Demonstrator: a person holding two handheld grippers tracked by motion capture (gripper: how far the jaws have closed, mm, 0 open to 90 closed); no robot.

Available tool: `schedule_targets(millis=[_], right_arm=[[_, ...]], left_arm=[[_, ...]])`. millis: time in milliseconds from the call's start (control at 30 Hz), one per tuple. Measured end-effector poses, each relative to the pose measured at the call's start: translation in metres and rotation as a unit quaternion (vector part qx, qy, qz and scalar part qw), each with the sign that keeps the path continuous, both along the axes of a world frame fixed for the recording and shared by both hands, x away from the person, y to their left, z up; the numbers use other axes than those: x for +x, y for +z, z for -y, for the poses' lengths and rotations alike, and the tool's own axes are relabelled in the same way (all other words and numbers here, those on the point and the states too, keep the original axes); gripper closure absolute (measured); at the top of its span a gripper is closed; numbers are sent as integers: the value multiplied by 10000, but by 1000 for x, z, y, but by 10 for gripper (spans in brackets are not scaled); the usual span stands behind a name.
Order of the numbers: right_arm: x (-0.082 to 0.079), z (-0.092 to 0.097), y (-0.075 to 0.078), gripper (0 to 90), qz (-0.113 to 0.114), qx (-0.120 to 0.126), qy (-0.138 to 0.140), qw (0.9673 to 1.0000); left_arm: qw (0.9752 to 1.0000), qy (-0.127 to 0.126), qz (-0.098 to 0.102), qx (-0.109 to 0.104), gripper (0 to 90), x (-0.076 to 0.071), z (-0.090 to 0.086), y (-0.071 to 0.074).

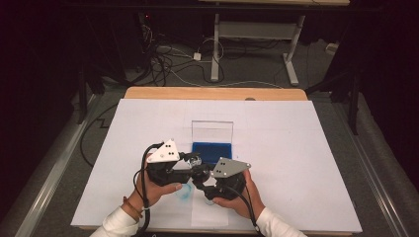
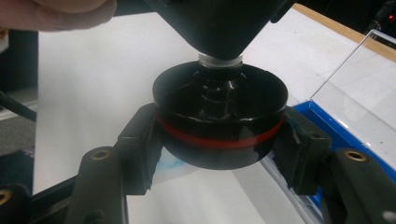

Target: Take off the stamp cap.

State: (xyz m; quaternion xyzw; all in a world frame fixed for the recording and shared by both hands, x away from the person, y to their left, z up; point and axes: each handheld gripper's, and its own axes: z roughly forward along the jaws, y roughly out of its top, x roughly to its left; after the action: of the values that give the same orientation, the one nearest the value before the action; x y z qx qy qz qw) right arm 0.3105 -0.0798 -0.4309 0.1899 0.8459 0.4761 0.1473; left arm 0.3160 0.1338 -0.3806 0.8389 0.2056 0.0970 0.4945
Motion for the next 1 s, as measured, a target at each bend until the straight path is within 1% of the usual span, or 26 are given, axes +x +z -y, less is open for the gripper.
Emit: schedule_targets(millis=[100, 133, 167, 200, 233, 267, 300, 367, 400, 433, 467, 500, 533, 600, 633, 700, 733, 767, 800, 833, 867, 900, 933, 967, 1000], right_arm=[[0, 0, 0, 391, -31, 21, 22, 10000], [-1, 0, 0, 392, 21, -25, 4, 10000], [0, 0, 0, 391, -40, 23, 8, 10000], [0, 0, 0, 392, -56, 29, 10, 10000], [-1, 0, 0, 391, -17, 8, -2, 10000], [0, 0, -1, 391, -58, 41, -14, 10000], [-1, 0, -1, 391, -32, -6, -20, 10000], [0, 0, -2, 391, -120, 67, -27, 9999], [-1, -1, -2, 391, -93, 31, -52, 9999], [0, -1, -3, 391, -146, 52, -38, 9999], [0, -1, -3, 391, -169, 85, -51, 9998], [0, -1, -3, 391, -163, 66, -70, 9998], [0, -1, -3, 391, -188, 65, -62, 9998], [-1, -1, -2, 392, -35, -49, -109, 9999], [-1, -1, -2, 392, -6, -64, -112, 9999], [-4, -3, -1, 393, 225, -248, -149, 9993], [-4, -2, -1, 393, 177, -214, -123, 9995], [-4, -2, -1, 393, 185, -230, -124, 9995], [-5, -2, -1, 393, 224, -315, -96, 9992], [-5, -2, -1, 393, 215, -309, -43, 9993], [-5, -2, 0, 393, 234, -328, -30, 9992], [-6, -3, 1, 393, 274, -441, -13, 9987], [-7, -3, 0, 393, 298, -458, -7, 9985], [-7, -3, 0, 393, 276, -440, 2, 9987], [-7, -3, 0, 393, 320, -505, 10, 9982]], left_arm=[[10000, 40, 13, 16, 549, -1, 0, 0], [10000, 63, 10, -8, 549, -2, -1, 0], [10000, 56, -1, -8, 549, -2, -1, 0], [10000, 63, 7, 27, 549, -2, -1, 0], [10000, 97, 24, 7, 549, -3, -1, 0], [9999, 92, 45, 30, 549, -3, 0, -1], [9999, 97, 80, 93, 549, -4, 1, -1], [9998, 135, 133, 86, 549, -5, 2, -1], [9997, 146, 139, 118, 550, -6, 3, -1], [9997, 163, 146, 103, 550, -6, 3, -2], [9997, 173, 130, 91, 550, -5, 3, -2], [9998, 170, 106, 98, 550, -5, 2, -2], [9998, 194, 49, 49, 550, -4, 1, -3], [9998, 155, -82, -41, 550, 0, -2, -3], [9998, 155, -118, -73, 551, 1, -4, -4], [9998, 98, -158, -62, 551, 2, -5, -4], [9998, 89, -183, -61, 551, 3, -5, -4], [9998, 57, -182, -49, 551, 2, -4, -4], [9998, 34, -195, -41, 550, 3, -5, -4], [9997, 17, -229, -60, 551, 3, -5, -4], [9996, -64, -267, -22, 550, 4, -5, -4], [9996, -87, -257, 21, 550, 4, -6, -4], [9996, -76, -271, 6, 550, 3, -6, -4], [9997, -99, -240, 45, 550, 3, -5, -4], [9996, -106, -223, 99, 550, 3, -4, -3]])
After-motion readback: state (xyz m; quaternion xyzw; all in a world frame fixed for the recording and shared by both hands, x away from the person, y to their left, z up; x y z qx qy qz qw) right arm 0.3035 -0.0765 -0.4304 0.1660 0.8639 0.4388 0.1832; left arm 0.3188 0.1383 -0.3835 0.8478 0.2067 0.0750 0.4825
